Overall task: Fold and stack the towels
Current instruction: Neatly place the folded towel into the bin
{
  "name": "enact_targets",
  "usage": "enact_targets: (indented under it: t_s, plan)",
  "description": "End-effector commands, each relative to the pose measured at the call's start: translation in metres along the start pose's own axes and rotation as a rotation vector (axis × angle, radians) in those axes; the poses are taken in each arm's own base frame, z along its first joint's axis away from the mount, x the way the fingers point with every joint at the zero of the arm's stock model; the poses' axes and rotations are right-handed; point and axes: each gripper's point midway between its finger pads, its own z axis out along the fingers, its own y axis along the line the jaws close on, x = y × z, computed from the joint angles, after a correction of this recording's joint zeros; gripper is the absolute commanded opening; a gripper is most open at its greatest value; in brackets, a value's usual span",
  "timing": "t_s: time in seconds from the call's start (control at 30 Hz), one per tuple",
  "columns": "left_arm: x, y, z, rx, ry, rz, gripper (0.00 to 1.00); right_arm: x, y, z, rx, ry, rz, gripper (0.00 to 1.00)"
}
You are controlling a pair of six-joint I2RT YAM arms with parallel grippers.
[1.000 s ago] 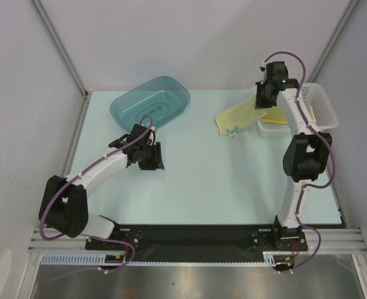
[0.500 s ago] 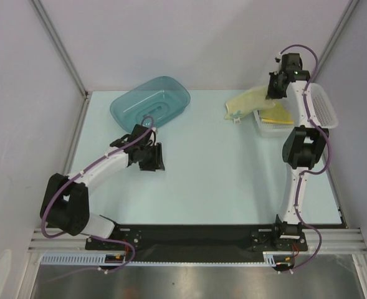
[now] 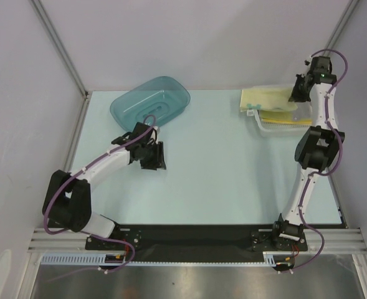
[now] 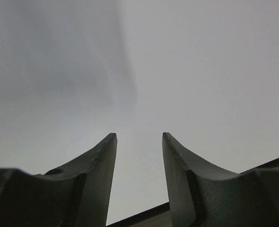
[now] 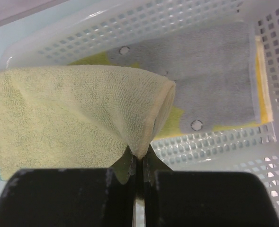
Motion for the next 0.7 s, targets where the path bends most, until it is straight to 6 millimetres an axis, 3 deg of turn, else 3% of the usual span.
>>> enact_targets:
  t_s: [0.0, 0.23, 0.67]
  plan:
    - [-0.02, -0.014, -0.008, 0.047, -0.047, 0.041, 0.49, -0.022, -0.001, -0.02, -0.013, -0.074, -0.01, 0.0]
    - [-0.022, -0.018, -0.011, 0.058, -0.031, 0.058, 0.5, -0.027, -0.012, -0.009, 0.008, -0.084, -0.002, 0.0]
    - [-0.046, -0.034, -0.025, 0.088, -0.061, 0.07, 0.5, -0.024, -0.05, 0.016, 0.047, -0.087, 0.024, 0.0]
